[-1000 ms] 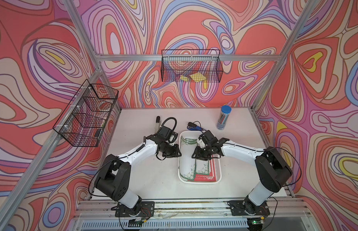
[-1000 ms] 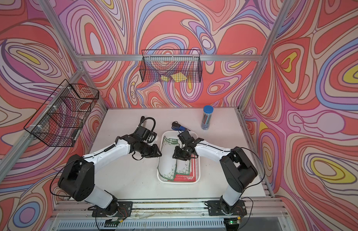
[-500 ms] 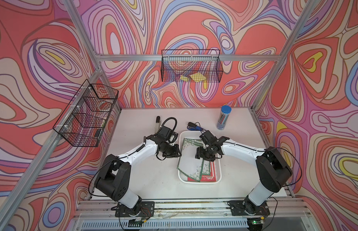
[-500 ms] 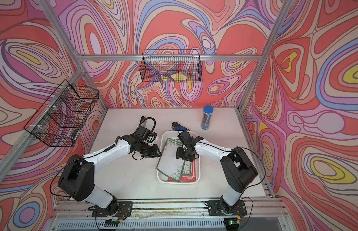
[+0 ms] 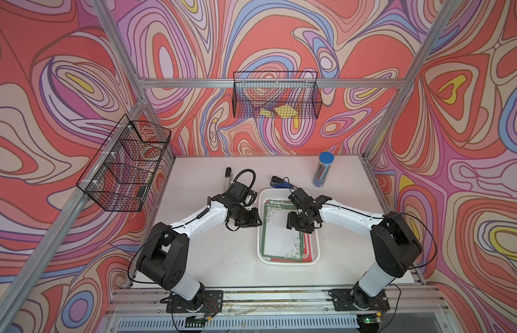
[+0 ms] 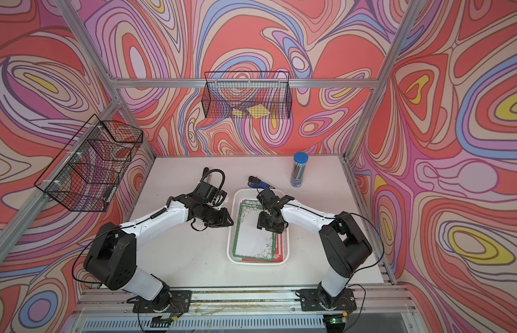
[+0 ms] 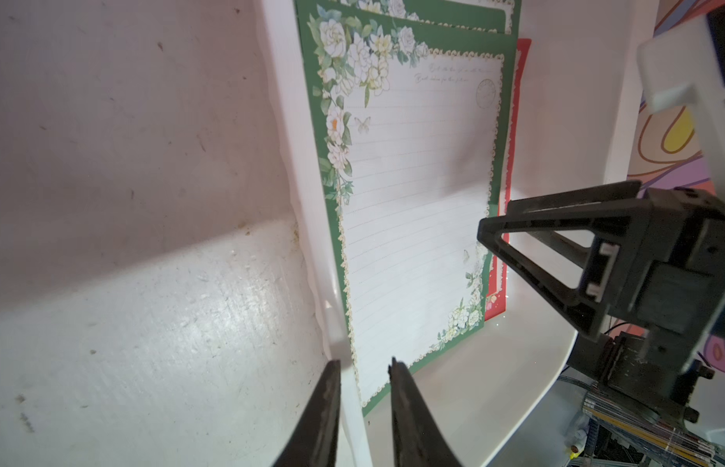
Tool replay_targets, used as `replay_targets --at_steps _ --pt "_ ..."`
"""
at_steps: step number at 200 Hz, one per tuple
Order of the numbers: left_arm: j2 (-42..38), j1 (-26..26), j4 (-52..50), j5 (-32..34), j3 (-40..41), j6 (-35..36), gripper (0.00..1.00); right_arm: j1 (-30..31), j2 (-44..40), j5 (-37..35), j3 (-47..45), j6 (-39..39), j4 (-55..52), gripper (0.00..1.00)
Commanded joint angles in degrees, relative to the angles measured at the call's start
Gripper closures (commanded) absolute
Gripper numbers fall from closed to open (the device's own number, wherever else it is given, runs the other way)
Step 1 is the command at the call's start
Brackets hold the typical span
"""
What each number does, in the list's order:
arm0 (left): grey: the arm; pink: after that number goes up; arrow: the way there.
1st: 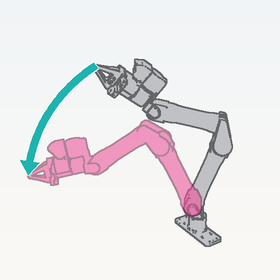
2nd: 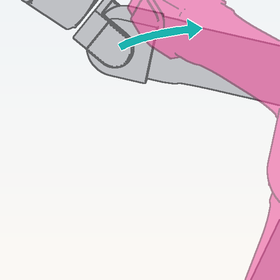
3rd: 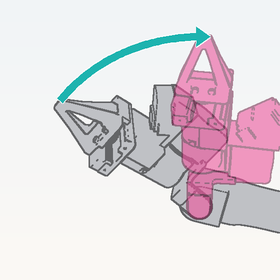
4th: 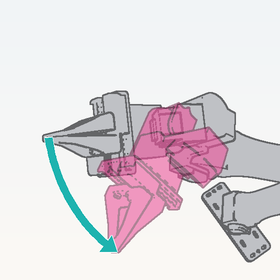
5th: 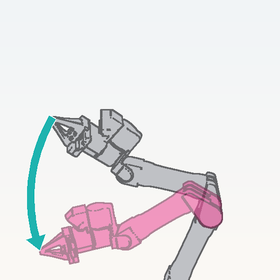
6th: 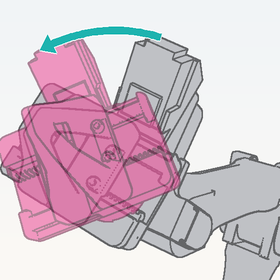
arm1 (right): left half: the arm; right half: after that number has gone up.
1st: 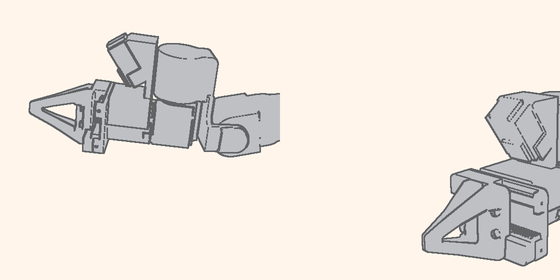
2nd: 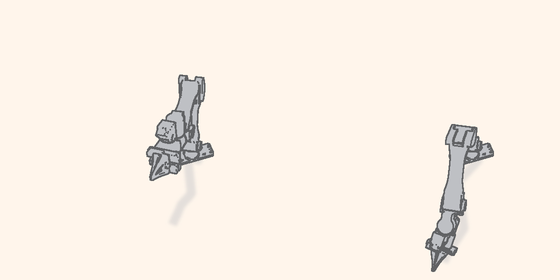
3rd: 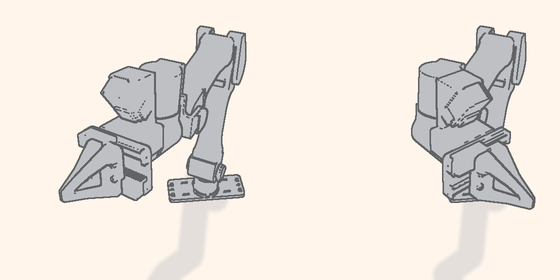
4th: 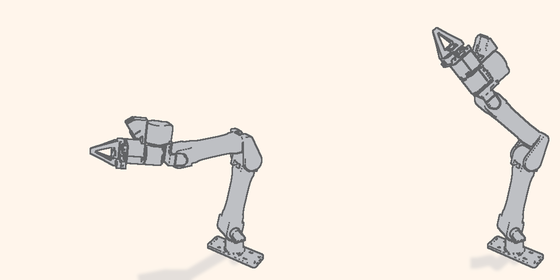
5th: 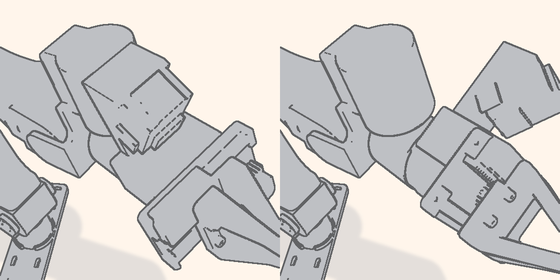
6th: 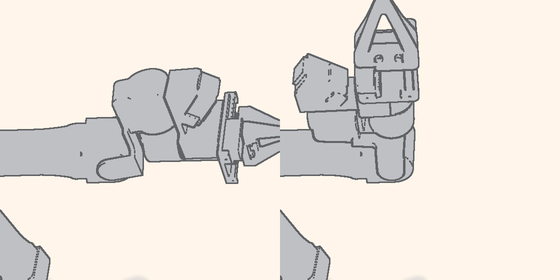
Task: Take out the stationery paper from the storage box
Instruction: Pick up the stationery paper from the storage box.
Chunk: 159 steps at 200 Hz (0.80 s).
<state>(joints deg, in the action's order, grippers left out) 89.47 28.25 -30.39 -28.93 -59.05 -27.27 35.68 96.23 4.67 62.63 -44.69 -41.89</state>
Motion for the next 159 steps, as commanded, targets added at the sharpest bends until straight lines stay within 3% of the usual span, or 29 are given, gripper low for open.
replay_targets --at_steps 1,159 --pt "0.2 0.4 -1.3 0.1 -0.1 -0.2 0.74 0.2 -0.6 -4.5 1.1 -0.2 -4.3 0.35" --pt "0.8 0.3 -1.5 -0.4 -0.4 -0.2 0.74 0.2 3.5 -0.6 0.1 -0.5 0.8 0.39"
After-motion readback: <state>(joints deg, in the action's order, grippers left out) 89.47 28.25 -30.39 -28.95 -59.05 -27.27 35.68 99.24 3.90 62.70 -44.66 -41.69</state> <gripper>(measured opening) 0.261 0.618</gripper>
